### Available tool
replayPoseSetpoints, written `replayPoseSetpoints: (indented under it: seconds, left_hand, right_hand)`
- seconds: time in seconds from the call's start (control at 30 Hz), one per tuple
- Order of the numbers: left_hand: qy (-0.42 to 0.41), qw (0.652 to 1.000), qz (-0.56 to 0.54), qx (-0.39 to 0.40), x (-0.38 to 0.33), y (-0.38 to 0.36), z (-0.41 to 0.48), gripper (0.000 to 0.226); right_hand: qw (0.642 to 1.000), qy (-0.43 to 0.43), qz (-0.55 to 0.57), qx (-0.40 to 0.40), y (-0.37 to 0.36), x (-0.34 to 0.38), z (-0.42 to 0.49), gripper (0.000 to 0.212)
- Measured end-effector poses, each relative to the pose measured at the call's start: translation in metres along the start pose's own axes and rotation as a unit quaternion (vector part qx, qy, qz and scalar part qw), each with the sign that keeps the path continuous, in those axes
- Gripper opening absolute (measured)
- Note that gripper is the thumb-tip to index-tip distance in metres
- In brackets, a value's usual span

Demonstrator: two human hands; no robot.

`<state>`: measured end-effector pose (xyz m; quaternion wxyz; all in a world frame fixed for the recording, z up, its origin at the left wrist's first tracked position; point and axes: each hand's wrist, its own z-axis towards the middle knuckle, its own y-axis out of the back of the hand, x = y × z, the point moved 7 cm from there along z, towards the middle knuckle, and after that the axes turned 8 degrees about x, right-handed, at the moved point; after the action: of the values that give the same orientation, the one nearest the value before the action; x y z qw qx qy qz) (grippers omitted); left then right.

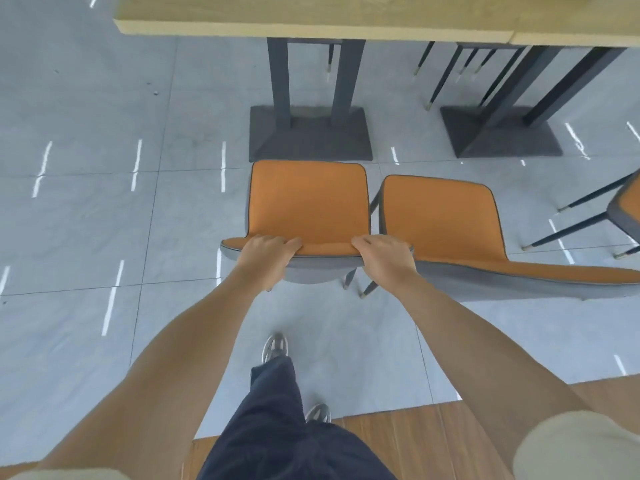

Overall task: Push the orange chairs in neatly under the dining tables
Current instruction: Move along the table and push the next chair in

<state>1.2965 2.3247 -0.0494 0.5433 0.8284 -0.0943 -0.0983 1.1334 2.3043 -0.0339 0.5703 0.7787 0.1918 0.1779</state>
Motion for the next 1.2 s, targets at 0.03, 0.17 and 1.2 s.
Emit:
replayPoseSetpoints:
  seconds: [0.03,0.17,1.2]
  left_hand:
    - [0.001,1.000,0.000,0.003,0.005,0.003,0.009,0.039]
    - [-0.001,1.000,-0.002,-0.015,0.028,0.024,0.044,0.039]
    - [-0.015,0.998,-0.036,-0.044,0.119,0.113,0.225,0.035]
  right_hand:
    - [1.000,0.002,-0.003,-0.005,0.004,-0.003,0.009,0.027]
    - [0.999,0.011,-0.004,-0.040,0.020,-0.018,0.053,0.028]
    - [0.999,0.029,-0.027,-0.027,0.086,-0.096,0.262,0.043]
